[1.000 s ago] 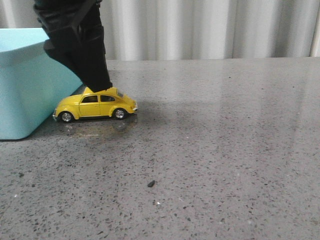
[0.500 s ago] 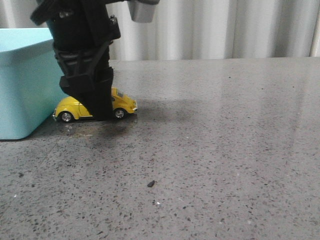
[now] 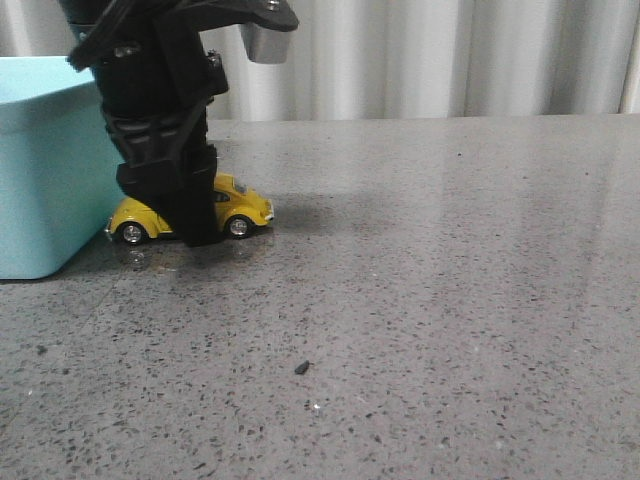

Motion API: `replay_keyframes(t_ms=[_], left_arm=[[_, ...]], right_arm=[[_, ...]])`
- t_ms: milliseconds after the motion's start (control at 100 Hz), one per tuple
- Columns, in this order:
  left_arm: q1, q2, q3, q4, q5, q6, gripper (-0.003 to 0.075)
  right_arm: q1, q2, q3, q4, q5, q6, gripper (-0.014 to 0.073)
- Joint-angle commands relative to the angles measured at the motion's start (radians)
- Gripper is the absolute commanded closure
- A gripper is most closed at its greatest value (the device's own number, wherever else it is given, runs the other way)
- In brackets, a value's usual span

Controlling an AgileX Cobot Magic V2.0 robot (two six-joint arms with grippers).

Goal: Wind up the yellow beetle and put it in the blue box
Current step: 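Lower the left gripper and close it around the yellow car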

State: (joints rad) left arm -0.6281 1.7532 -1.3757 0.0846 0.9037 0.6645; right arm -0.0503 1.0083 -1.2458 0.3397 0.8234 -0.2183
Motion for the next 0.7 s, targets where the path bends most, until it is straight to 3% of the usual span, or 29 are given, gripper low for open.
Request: replay_keyframes(t_ms=[0, 160, 490, 690], left_arm=[[0.003, -0.028, -0.028, -0.012, -0.024, 0.010, 0.0178], [0.003, -0.020, -0.028, -0.014, -0.020, 0.010, 0.0242], [0.003, -0.020, -0.028, -0.018, -0.009, 0.010, 0.0611], [0.003, -0.020, -0.047, -0.018, 0.023, 0.010, 0.0720]], right_arm=[[-0.005, -0.018, -0.025, 0.008, -0.075, -0.011, 0.0644], [-0.005, -0.018, -0.025, 0.008, -0.075, -0.011, 0.0644], [-0.005, -0.018, -0.025, 0.008, -0.075, -0.011, 0.0644], [-0.005, -0.018, -0.025, 0.008, -0.075, -0.011, 0.0644]])
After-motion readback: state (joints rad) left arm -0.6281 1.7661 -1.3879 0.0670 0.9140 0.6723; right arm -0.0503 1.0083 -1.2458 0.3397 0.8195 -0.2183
